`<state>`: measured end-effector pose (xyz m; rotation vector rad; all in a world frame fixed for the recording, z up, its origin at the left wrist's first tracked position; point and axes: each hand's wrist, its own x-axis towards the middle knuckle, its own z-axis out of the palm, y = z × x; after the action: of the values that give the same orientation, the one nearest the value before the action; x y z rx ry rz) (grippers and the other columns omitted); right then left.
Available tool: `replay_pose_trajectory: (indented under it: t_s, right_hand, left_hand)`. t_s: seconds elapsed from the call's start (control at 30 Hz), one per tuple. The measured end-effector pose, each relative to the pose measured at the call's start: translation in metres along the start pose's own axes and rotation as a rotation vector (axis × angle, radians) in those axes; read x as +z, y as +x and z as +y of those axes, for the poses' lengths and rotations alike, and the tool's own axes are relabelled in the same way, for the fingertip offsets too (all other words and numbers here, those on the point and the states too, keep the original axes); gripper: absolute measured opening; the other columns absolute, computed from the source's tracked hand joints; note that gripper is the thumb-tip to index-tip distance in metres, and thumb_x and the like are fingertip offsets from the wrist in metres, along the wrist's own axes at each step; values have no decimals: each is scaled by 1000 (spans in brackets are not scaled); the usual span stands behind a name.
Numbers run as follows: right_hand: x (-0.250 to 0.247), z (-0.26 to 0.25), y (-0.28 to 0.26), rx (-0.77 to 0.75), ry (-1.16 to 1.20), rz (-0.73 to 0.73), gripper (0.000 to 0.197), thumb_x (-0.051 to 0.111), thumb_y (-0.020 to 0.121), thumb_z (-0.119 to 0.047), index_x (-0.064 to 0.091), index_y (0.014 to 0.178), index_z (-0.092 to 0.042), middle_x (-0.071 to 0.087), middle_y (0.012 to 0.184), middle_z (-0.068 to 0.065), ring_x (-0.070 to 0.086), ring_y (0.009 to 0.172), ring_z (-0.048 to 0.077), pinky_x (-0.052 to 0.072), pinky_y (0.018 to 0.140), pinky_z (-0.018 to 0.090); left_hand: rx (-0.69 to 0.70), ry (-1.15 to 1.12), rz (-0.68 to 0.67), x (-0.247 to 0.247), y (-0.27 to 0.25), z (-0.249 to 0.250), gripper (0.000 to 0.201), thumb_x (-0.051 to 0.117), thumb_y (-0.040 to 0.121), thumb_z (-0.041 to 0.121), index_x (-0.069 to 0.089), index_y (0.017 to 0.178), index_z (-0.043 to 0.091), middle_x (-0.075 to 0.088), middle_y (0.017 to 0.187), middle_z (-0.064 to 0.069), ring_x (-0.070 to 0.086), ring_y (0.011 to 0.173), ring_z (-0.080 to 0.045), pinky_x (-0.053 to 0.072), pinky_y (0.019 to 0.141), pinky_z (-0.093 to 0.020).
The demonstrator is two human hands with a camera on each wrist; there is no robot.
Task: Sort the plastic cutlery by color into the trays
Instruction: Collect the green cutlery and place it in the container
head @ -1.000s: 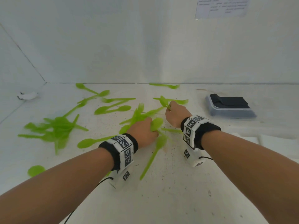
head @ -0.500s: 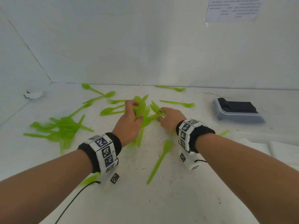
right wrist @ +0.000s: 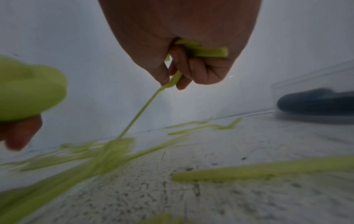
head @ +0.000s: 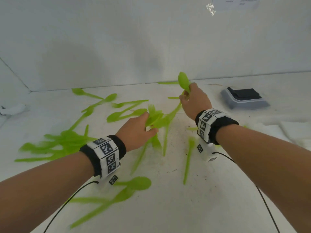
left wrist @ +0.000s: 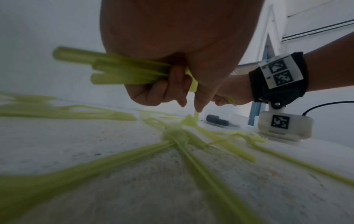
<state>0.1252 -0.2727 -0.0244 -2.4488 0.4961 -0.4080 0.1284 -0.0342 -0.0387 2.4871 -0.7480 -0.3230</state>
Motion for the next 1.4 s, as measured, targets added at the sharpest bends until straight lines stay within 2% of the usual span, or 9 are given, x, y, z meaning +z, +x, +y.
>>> replay_pose_trajectory:
  t_s: [0.2,0.37,0.5,0.63,0.87,1.03,1.17,1.27,1.4]
  right_hand:
    - [-27,21,-30,52,193,256,37,49,97,-7,35,131,-11,61,91,14,59,76,31,43,67,36]
    - [-55,41,-57,295,128,263,20,43,104,-25,54,99,-9,62,87,6,53,81,29,30,64,34]
    - [-65,52,-80,369,211,270,19,40,105,-26,54,111,-15,74,85,-3,61,80,17,41,63,31]
    - [-66,71,-95,510,76,170,28,47,102,-35,56,114,-11,67,105,12,62,99,34,45,79,37]
    - [-58,80,-112,459,-280,-301,49,58,97,-30,40,138,-11,57,119,9,51,96,26,40,77,32]
    - [-38,62,-110,307,-223,-378,39,58,97,-31,49,129,-10,59,126,11,58,110,31,45,84,32]
    - [-18,38,-109,158,-132,-472,37,55,100,-33,49,130,-12,59,130,13,57,114,32,43,87,32]
    - [-19,31,-103,170,-89,-416,50,54,101,-29,37,145,-13,58,134,15,58,118,35,47,90,36]
    - [-32,44,-88,284,-220,-387,44,49,101,-27,42,139,-6,59,132,16,60,115,35,45,81,34]
  left_hand:
    - [180,181,-56,14,21,3,26,53,101,41,48,94,17,56,75,-1,56,67,-22,43,59,-37]
    - [320,524,-47,17,39,7,19,52,99,21,51,116,11,45,117,-5,60,77,-29,53,66,-40]
    - [263,567,-154,16,59,14,44,52,100,48,52,129,15,52,122,-9,61,103,-32,51,83,-39]
    - [245,517,-145,20,68,12,43,53,100,40,47,134,14,56,123,-11,58,110,-31,48,87,-40]
    - [189,369,51,11,65,20,25,58,93,35,50,106,15,54,94,-5,51,85,-26,39,69,-35]
    - [155,249,127,-2,61,27,20,61,93,26,49,88,12,53,85,-8,52,82,-32,34,68,-35]
    - [44,-55,207,-10,54,30,6,61,93,17,63,95,12,62,83,-3,58,79,-28,38,66,-33]
    - [12,-236,257,-16,46,30,18,63,92,13,70,106,21,69,93,-2,62,83,-25,43,70,-31]
    - [29,-334,298,-22,30,31,18,69,92,30,68,88,12,63,76,-1,54,67,-17,44,66,-32]
